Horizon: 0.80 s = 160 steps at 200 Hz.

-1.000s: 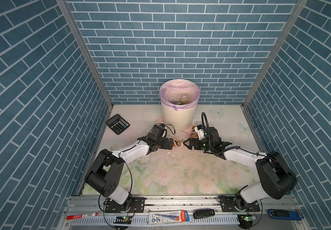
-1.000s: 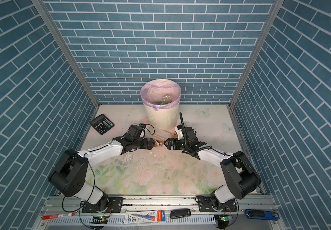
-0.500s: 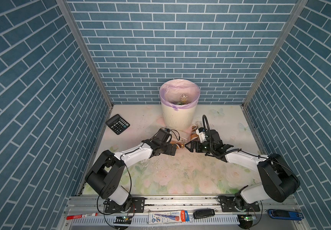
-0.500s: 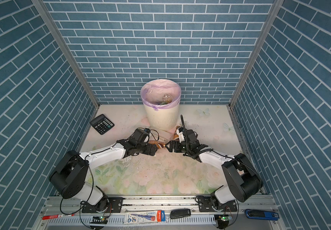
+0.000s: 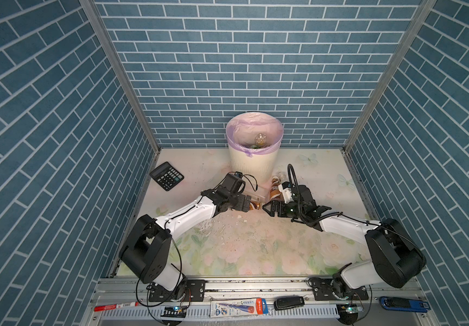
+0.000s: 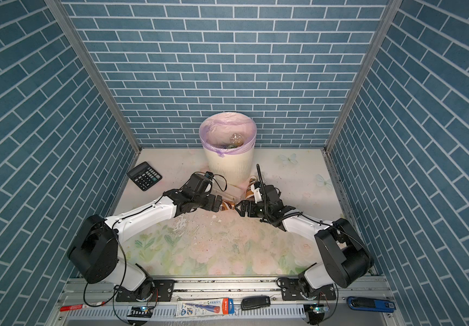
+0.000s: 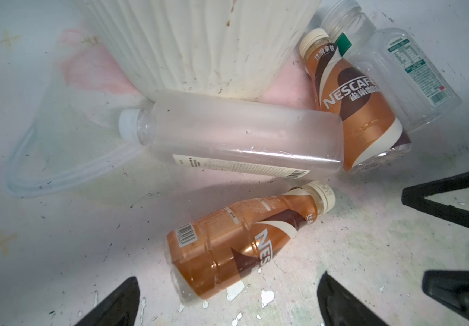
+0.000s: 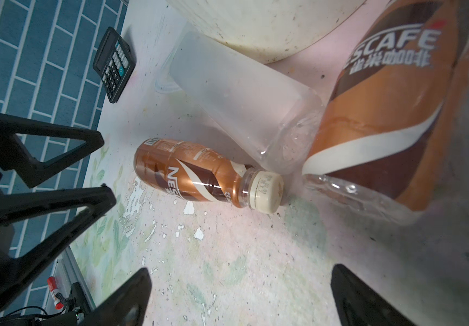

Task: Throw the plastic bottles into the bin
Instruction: 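Lower the left gripper onto the small brown Nescafe bottle and close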

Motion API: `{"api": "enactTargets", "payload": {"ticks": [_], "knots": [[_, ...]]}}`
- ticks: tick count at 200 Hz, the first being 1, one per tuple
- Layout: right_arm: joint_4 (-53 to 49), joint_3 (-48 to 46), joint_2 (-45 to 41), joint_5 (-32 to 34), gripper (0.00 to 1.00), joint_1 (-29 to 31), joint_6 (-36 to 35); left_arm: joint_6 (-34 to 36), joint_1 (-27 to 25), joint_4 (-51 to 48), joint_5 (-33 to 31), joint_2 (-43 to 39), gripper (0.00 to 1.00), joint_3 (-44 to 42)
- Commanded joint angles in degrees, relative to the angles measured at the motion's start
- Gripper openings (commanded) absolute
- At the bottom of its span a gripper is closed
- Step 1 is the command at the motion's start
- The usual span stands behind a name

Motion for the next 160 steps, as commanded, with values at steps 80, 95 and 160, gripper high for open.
{"api": "enactTargets", "payload": {"ticks": [80,95,160], "knots": [[-0.83,-5.17,-8.01,0.85,0.99,-2.33,2.29,12.05,-0.56,-4.69,-0.43,10.02,0.95,6.77],[-0.8,-5.24,-7.96,0.58,0.99,-2.9,2.29,12.1,-0.97,-4.72,-0.22,10.13,0.94,6.46],[0.65,-5.46,-7.22,-1.53,0.99,-5.46,3.28,15.4,-4.97,-8.76,-3.66,12.67,0.91,7.7]]}}
